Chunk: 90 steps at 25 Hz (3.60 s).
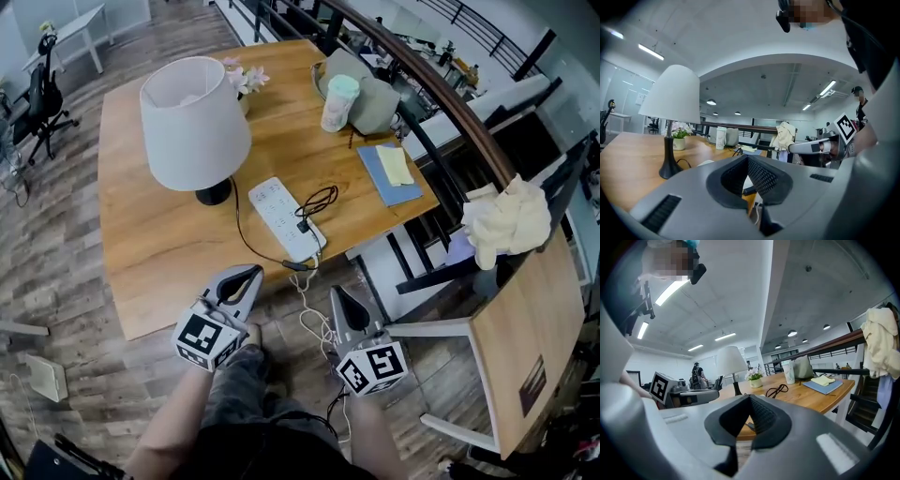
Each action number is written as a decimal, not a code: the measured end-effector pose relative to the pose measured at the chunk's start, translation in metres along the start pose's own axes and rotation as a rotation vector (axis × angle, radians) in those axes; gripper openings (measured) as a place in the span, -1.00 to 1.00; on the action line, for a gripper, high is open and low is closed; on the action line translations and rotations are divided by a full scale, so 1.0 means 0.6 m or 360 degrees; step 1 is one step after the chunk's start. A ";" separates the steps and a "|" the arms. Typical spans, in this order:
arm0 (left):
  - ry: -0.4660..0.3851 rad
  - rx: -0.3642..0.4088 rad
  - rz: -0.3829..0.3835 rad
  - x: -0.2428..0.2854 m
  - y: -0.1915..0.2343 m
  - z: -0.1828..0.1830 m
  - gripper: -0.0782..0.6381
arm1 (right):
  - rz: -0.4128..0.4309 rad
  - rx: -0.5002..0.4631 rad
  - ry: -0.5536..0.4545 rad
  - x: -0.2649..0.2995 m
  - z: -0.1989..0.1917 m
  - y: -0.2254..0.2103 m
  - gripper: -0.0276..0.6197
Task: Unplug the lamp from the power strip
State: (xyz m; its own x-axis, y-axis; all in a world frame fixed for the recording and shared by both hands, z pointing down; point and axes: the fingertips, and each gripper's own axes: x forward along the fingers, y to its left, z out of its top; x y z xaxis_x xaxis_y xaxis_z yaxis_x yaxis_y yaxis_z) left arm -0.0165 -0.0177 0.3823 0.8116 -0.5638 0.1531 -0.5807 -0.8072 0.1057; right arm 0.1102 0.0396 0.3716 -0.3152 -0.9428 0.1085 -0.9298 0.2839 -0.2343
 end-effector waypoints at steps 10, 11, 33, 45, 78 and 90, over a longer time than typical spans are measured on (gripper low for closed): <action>0.0130 0.0022 -0.0235 0.099 0.043 -0.023 -0.79 | -0.0054 0.0000 0.0110 0.115 -0.017 -0.032 -0.89; 0.0142 0.0024 -0.0254 0.107 0.044 -0.026 -0.79 | -0.0059 -0.0006 0.0122 0.123 -0.019 -0.035 -0.89; 0.0520 0.0211 -0.0226 0.229 0.065 -0.122 -0.65 | 0.0045 -0.0214 0.0446 0.259 -0.094 -0.097 -0.71; 0.0647 0.0385 -0.0079 0.256 0.085 -0.135 -0.79 | 0.0125 -0.0445 0.0665 0.293 -0.112 -0.088 -0.70; 0.0689 0.0256 -0.0124 0.257 0.086 -0.136 -0.79 | 0.0070 -0.0110 0.0639 0.286 -0.115 -0.098 -0.71; 0.0697 0.0250 -0.0112 0.257 0.086 -0.136 -0.79 | 0.0035 -0.0232 0.0632 0.285 -0.115 -0.093 -0.71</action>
State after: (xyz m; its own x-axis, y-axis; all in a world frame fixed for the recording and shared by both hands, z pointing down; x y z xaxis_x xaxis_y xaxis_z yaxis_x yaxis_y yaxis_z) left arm 0.0734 -0.1318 0.4918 0.7255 -0.4073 0.5548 -0.4811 -0.8766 -0.0144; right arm 0.0949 -0.1256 0.4700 -0.3577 -0.8038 0.4754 -0.9301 0.3521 -0.1045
